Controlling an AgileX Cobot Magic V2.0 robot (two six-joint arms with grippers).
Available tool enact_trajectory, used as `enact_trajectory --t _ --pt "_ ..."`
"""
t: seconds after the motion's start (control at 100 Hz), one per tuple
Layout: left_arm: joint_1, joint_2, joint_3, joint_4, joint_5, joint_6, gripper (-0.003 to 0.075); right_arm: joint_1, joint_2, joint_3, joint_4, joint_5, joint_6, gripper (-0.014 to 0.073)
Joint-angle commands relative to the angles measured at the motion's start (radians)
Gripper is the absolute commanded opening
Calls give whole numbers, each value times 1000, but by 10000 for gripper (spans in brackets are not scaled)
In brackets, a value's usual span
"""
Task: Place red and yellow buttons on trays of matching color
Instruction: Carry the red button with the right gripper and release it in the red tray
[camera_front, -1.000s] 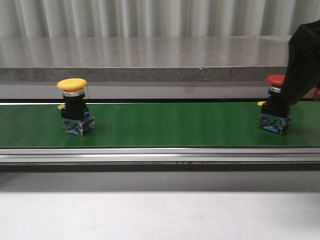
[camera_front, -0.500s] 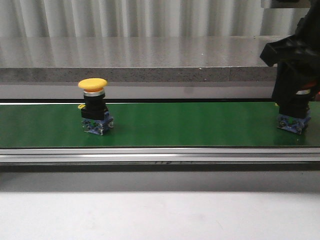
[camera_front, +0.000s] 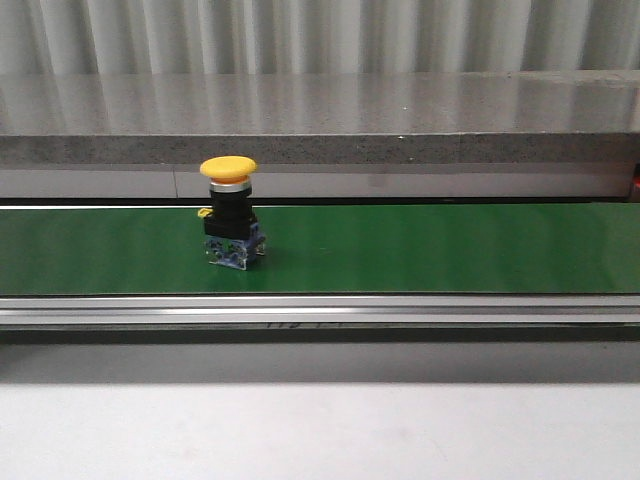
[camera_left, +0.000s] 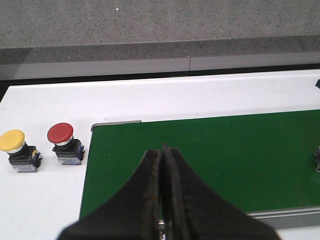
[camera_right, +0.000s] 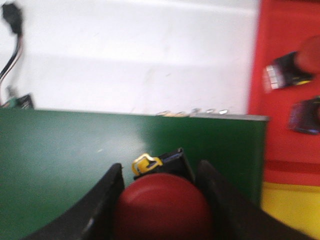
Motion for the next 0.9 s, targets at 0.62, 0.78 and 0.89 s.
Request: enact_trajectory --t 0.62,0.78,0.89 --pt "-7 -1 -27 -11 -74 0 -20 -450 301 -224 -11 -287 148 62" --pt "-7 -1 -27 -11 -74 0 -20 -454 369 -224 -11 -323 148 62" --pt "-7 -1 -27 -11 -74 0 -20 -454 406 -225 -11 -329 148 62"
